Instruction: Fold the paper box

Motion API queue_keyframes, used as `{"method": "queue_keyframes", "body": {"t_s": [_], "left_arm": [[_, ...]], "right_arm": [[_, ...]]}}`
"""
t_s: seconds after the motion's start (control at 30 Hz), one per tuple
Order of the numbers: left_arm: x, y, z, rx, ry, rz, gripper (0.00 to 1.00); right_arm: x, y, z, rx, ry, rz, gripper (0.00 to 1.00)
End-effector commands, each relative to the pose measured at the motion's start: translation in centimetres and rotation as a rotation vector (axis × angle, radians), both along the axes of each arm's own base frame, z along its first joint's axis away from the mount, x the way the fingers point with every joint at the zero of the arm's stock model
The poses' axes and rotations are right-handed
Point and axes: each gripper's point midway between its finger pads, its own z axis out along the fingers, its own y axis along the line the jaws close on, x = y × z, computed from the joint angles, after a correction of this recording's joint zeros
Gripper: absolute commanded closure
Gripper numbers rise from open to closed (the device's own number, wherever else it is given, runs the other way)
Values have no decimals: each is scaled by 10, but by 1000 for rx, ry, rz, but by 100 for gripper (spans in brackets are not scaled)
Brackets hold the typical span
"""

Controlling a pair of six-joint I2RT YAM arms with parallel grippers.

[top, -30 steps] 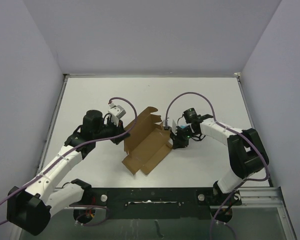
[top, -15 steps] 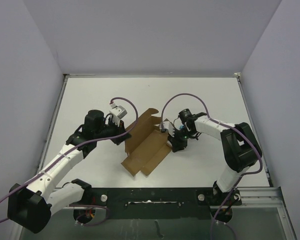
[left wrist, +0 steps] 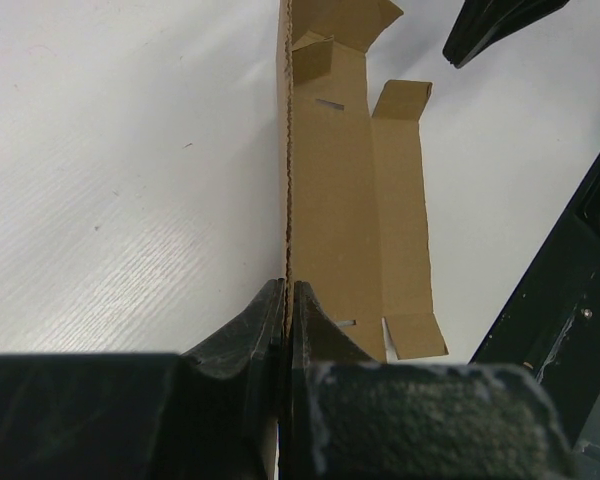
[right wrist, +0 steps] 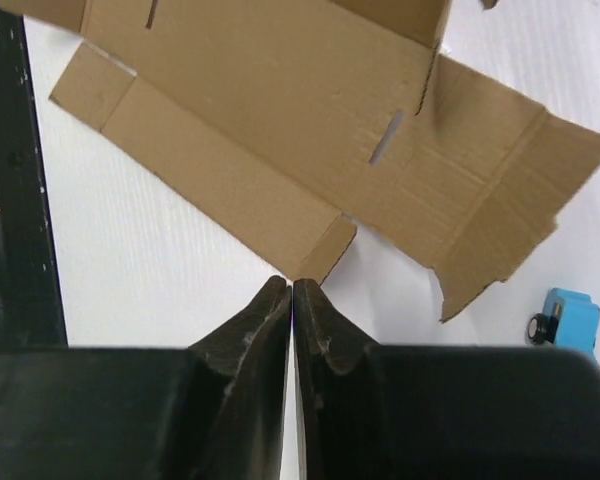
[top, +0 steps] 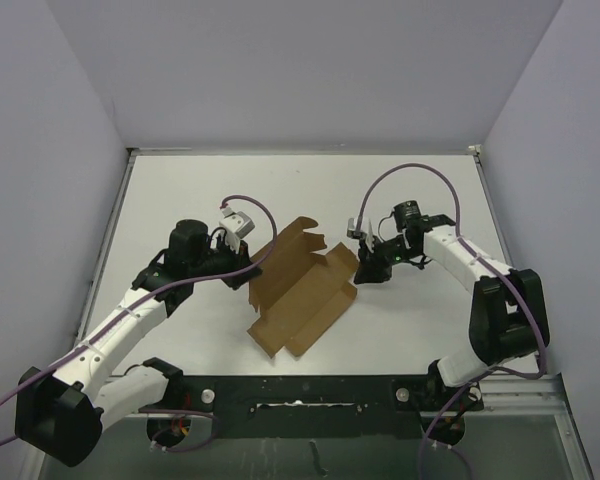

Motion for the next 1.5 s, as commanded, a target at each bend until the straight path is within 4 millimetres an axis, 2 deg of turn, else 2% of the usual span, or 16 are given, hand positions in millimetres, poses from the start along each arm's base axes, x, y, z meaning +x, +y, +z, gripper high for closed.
{"method": "queue_keyframes", "body": {"t_s": [0.0, 0.13, 0.3, 0.73, 0.93, 1.17, 1.23, 1.3, 1.37, 1.47], "left_arm": [[6, -7, 24, -34, -86, -32, 100], [5, -7, 25, -38, -84, -33, 100], [6, -8, 26, -43, -82, -32, 100], [7, -8, 24, -44, -79, -22, 100], [7, -8, 23, -46, -77, -21, 100], [7, -8, 19, -46, -74, -21, 100], [6, -8, 19, -45, -74, -23, 100], [7, -8, 20, -44, -81, -25, 100], [6, -8, 21, -42, -90, -32, 100], [5, -7, 25, -31, -116, -49, 100]], "right_arm": [[30, 3, 16, 3, -67, -133, 97], [41, -10, -6, -112, -87, -204, 100], [36, -9, -29, -218, -90, -161, 100], [-16, 26, -34, -126, 17, 84, 100], [-23, 27, -51, -174, 99, 92, 100], [-21, 21, -71, -264, 130, 84, 100], [-20, 21, -68, -260, 127, 83, 100], [-18, 24, -57, -219, 117, 89, 100], [-16, 28, -35, -121, 102, 99, 99], [-17, 25, 5, 27, 67, 101, 87]]}}
